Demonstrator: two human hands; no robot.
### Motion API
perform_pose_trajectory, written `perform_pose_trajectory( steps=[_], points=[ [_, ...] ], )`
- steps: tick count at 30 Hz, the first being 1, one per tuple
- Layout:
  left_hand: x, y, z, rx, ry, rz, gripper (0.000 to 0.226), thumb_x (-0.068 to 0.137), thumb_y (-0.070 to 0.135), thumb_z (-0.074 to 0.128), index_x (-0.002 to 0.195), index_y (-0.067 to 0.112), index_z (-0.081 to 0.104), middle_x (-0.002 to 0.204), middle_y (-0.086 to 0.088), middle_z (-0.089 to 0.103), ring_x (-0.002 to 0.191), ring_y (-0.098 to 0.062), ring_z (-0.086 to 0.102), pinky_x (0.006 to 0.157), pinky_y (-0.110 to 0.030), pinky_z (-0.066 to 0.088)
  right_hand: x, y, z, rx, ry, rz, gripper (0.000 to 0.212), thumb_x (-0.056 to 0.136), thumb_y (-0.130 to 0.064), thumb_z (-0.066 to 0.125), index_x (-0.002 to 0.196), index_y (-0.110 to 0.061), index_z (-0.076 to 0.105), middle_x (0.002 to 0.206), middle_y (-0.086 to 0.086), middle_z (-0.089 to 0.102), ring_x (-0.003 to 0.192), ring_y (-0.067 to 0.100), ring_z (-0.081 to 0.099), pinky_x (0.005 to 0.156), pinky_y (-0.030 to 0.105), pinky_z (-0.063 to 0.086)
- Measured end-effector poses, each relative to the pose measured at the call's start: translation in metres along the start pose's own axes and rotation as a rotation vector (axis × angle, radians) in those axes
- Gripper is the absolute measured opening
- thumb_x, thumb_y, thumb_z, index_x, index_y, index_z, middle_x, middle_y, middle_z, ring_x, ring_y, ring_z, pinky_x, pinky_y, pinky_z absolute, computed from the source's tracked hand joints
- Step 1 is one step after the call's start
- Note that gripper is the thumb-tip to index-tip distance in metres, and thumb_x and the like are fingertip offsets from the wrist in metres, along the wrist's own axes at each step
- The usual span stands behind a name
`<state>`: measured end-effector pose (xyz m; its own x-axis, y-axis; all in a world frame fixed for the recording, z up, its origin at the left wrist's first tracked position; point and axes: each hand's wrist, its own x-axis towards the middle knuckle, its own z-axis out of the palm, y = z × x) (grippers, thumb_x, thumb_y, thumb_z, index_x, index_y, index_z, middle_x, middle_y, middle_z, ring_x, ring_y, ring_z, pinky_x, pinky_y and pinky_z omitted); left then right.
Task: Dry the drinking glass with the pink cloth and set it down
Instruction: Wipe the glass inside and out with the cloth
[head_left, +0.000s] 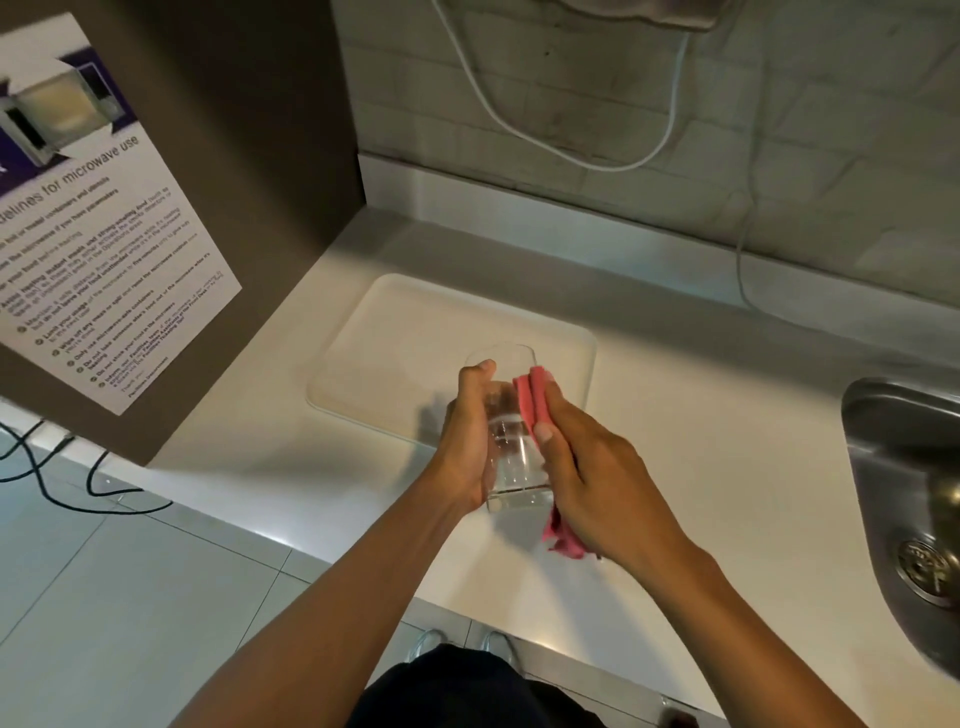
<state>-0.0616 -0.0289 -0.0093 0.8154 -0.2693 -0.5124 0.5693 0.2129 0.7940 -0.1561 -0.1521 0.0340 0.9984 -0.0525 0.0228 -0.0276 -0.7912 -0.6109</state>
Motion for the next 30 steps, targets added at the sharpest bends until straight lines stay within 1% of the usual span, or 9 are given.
perform_pose_trajectory(
  steps=[4,6,8,10,13,16,18,25,30],
  points=[
    [0.005,-0.001,0.000,0.009,-0.010,-0.007,0.065,0.104,0.061,0.042,0.085,0.020,0.089,0.086,-0.009,0.084,0.080,-0.020,0.080,0.069,-0.033,0.063,0.004,-0.011,-0.005,-0.082,0.021,-0.042,0.054,0.106,-0.053,0.019,0.158,-0.046,0.004,0.165,-0.012,0.025,0.117,0.016,0.065,0.095,0.031,0.052],
    [0.006,0.009,-0.002,-0.008,0.028,0.013,0.068,0.097,0.067,0.046,0.097,0.010,0.084,0.097,-0.017,0.083,0.091,-0.029,0.077,0.077,-0.037,0.063,-0.007,-0.011,-0.001,-0.153,-0.044,-0.104,0.055,0.107,-0.051,0.019,0.157,-0.046,-0.001,0.168,-0.011,0.010,0.095,0.014,0.072,0.082,0.025,0.059],
    [0.007,0.015,-0.005,-0.021,0.072,0.027,0.070,0.086,0.071,0.049,0.102,0.009,0.076,0.103,-0.017,0.080,0.095,-0.031,0.074,0.081,-0.041,0.060,-0.014,-0.006,0.003,-0.153,-0.079,-0.111,0.054,0.107,-0.050,0.020,0.156,-0.047,-0.003,0.168,-0.013,0.006,0.101,0.015,0.072,0.085,0.019,0.054],
    [0.008,0.014,-0.004,-0.011,0.068,0.018,0.070,0.088,0.069,0.049,0.107,0.007,0.075,0.104,-0.017,0.080,0.092,-0.029,0.074,0.079,-0.039,0.058,-0.010,-0.003,0.001,-0.053,-0.082,-0.053,0.054,0.105,-0.052,0.021,0.156,-0.048,0.004,0.164,-0.008,0.029,0.111,0.014,0.069,0.097,0.021,0.048],
    [0.006,0.009,0.000,0.028,0.035,-0.018,0.066,0.102,0.063,0.044,0.111,0.007,0.078,0.096,-0.013,0.083,0.082,-0.023,0.078,0.076,-0.038,0.061,0.004,-0.004,-0.005,0.128,-0.056,0.038,0.056,0.102,-0.059,0.024,0.156,-0.050,0.015,0.127,-0.006,0.067,0.065,0.009,0.074,0.061,0.027,0.063],
    [0.007,0.015,0.000,-0.003,0.040,-0.019,0.072,0.098,0.066,0.046,0.116,0.003,0.078,0.111,-0.021,0.082,0.097,-0.033,0.077,0.089,-0.043,0.062,0.000,-0.009,-0.002,-0.102,-0.042,-0.056,0.059,0.101,-0.058,0.015,0.157,-0.048,-0.001,0.164,-0.009,0.023,0.064,0.009,0.071,0.057,0.021,0.061],
    [0.007,0.021,-0.001,-0.006,0.053,-0.009,0.076,0.086,0.070,0.051,0.113,0.004,0.076,0.118,-0.026,0.078,0.105,-0.039,0.073,0.095,-0.048,0.058,-0.009,-0.008,0.005,-0.209,-0.075,-0.137,0.058,0.102,-0.055,0.014,0.154,-0.051,-0.013,0.167,-0.012,-0.002,0.065,0.012,0.070,0.059,0.022,0.060],
    [0.013,0.003,0.001,-0.001,-0.073,-0.024,0.061,0.085,0.067,0.051,0.093,0.019,0.088,0.092,-0.011,0.083,0.080,-0.021,0.080,0.077,-0.039,0.064,0.017,-0.001,-0.005,-0.014,-0.021,0.015,0.056,0.104,-0.055,0.022,0.157,-0.048,0.004,0.162,-0.009,0.032,0.109,0.018,0.069,0.094,0.025,0.050],
    [0.017,0.021,0.003,0.013,0.031,0.008,0.075,0.083,0.073,0.051,0.110,0.009,0.079,0.114,-0.020,0.081,0.103,-0.036,0.075,0.090,-0.046,0.061,0.002,-0.004,-0.001,-0.195,-0.062,-0.154,0.059,0.101,-0.056,0.012,0.157,-0.046,-0.006,0.169,-0.009,0.002,0.068,0.013,0.069,0.057,0.020,0.056]
  ],
)
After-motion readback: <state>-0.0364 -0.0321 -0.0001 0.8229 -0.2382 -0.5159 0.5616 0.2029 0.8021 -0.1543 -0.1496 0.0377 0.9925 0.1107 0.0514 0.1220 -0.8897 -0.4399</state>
